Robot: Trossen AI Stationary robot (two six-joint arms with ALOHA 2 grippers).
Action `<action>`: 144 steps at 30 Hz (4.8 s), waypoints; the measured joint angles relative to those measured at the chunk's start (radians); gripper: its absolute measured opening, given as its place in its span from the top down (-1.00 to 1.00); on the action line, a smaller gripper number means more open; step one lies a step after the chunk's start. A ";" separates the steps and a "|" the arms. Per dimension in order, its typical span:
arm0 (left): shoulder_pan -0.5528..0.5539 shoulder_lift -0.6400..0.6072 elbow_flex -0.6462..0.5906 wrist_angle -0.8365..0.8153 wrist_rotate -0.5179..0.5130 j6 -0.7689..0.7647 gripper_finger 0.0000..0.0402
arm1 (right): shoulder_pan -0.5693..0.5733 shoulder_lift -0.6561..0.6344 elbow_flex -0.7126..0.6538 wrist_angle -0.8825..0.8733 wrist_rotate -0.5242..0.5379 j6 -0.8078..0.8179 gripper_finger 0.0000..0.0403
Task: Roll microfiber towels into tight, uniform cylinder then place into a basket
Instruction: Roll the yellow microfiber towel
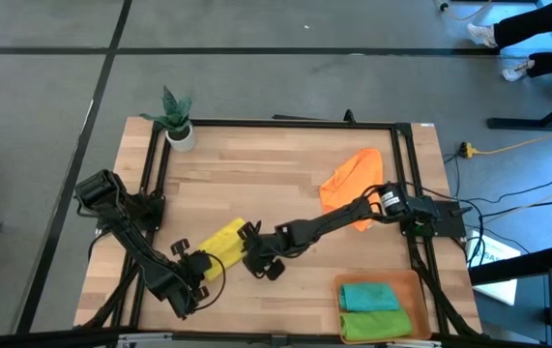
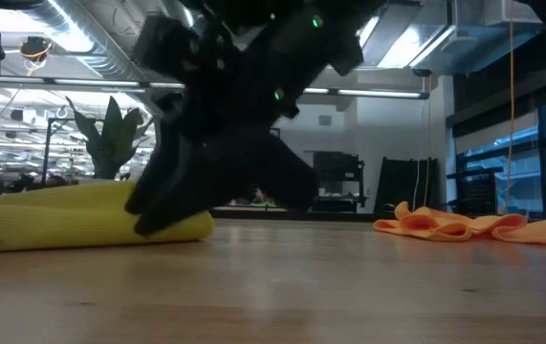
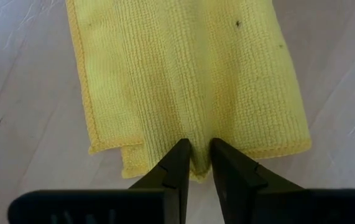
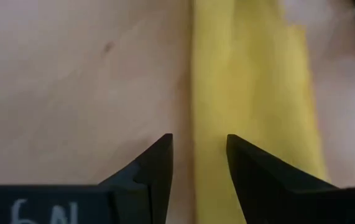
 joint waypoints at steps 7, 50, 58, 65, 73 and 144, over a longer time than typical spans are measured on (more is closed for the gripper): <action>0.000 0.000 0.000 0.001 -0.001 -0.001 0.71 | -0.023 -0.002 -0.090 0.120 0.003 0.002 0.25; -0.017 -0.001 0.158 -0.256 0.043 0.000 0.71 | -0.030 -0.050 -0.121 -0.024 -0.149 0.379 0.99; -0.011 -0.001 0.158 -0.269 -0.043 0.026 0.71 | -0.029 -0.050 -0.008 -0.220 -0.328 0.562 0.99; -0.012 -0.001 0.158 -0.269 -0.068 0.039 0.71 | -0.031 -0.050 0.098 -0.348 -0.400 0.674 1.00; -0.003 -0.001 0.157 -0.202 -0.292 0.218 0.71 | -0.041 -0.051 0.107 -0.354 -0.444 0.682 1.00; 0.054 -0.056 0.233 -0.115 -0.139 0.607 0.72 | -0.178 -0.050 0.004 -0.177 -0.272 0.775 1.00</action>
